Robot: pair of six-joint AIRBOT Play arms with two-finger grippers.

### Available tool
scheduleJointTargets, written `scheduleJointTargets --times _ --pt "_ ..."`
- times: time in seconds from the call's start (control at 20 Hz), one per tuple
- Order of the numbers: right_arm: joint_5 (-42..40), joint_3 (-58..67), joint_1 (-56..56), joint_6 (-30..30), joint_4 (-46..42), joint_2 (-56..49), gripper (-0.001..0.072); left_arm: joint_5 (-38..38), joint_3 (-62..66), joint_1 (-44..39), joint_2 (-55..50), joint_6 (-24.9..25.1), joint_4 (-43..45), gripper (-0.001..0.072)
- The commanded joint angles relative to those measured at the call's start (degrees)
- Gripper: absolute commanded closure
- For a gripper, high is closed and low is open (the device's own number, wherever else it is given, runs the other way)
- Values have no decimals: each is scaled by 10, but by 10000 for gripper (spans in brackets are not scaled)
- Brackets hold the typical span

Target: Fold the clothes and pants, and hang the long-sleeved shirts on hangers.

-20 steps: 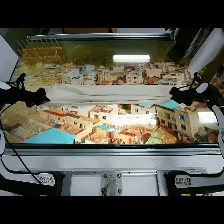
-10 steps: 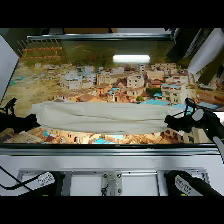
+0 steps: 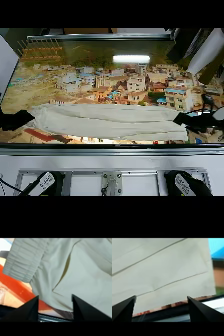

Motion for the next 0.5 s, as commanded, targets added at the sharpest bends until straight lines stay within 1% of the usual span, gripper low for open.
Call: scheduleJointTargets --times 0.0,0.05,0.15,0.3,0.4,0.45 --pt "29 35 -137 -84 4 -14 7 0 20 -91 41 -19 -1 609" --pt "29 35 -177 -113 9 -38 8 2 20 -132 46 -25 -1 690" --pt "31 36 -238 -177 45 -102 8 10 20 -223 43 -61 -14 690" --pt "31 52 -272 -247 80 -211 8 36 20 -350 11 -68 -92 690" --pt "32 73 -269 -270 92 -273 8 73 20 -430 -23 -68 -136 690" --pt "39 83 -268 -285 117 -299 7 93 20 -464 -39 -70 -151 690"
